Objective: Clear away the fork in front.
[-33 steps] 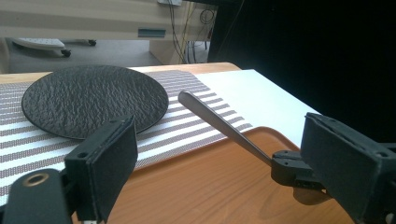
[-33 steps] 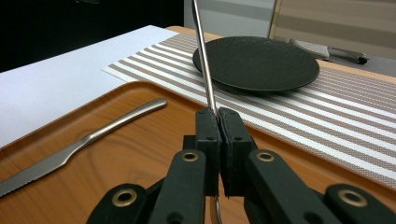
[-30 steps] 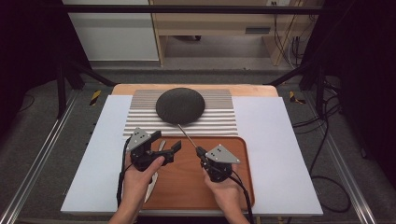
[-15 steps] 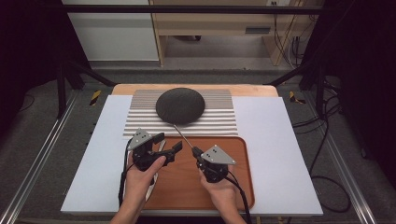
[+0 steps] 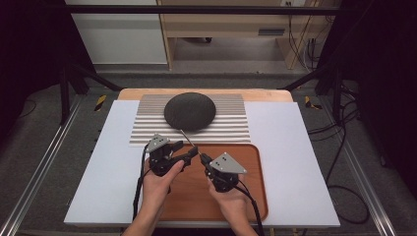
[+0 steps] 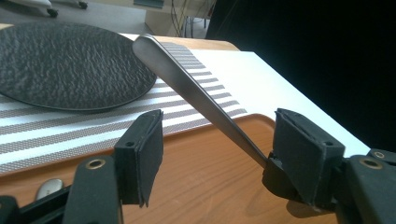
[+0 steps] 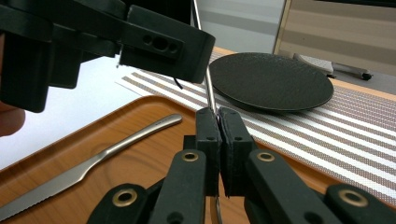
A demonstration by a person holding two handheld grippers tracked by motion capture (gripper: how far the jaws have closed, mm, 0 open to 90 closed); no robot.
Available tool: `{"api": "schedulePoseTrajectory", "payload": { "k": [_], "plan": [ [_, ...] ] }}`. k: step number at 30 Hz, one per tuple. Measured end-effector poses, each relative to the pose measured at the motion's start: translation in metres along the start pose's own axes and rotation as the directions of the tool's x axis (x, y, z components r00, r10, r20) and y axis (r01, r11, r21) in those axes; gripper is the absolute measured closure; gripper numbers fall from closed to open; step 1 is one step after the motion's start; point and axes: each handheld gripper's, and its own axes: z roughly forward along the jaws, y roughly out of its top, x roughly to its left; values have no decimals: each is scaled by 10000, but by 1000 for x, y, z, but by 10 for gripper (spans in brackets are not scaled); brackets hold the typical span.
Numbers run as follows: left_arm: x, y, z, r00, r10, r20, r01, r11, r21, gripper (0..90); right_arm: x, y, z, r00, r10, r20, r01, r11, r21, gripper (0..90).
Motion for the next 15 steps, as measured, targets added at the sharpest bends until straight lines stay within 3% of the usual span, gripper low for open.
{"api": "schedulePoseTrajectory", "payload": {
  "k": [8,15],
  "plan": [
    [1,-3,3,10000,32,-31,-32,9998,198,374,1,-1,1,10000,-20,-60,20,10000,-10,873],
    [5,-8,7,9994,-342,64,340,9989,310,382,4,-3,5,9998,-193,-104,195,9996,188,875]
  ]
}}
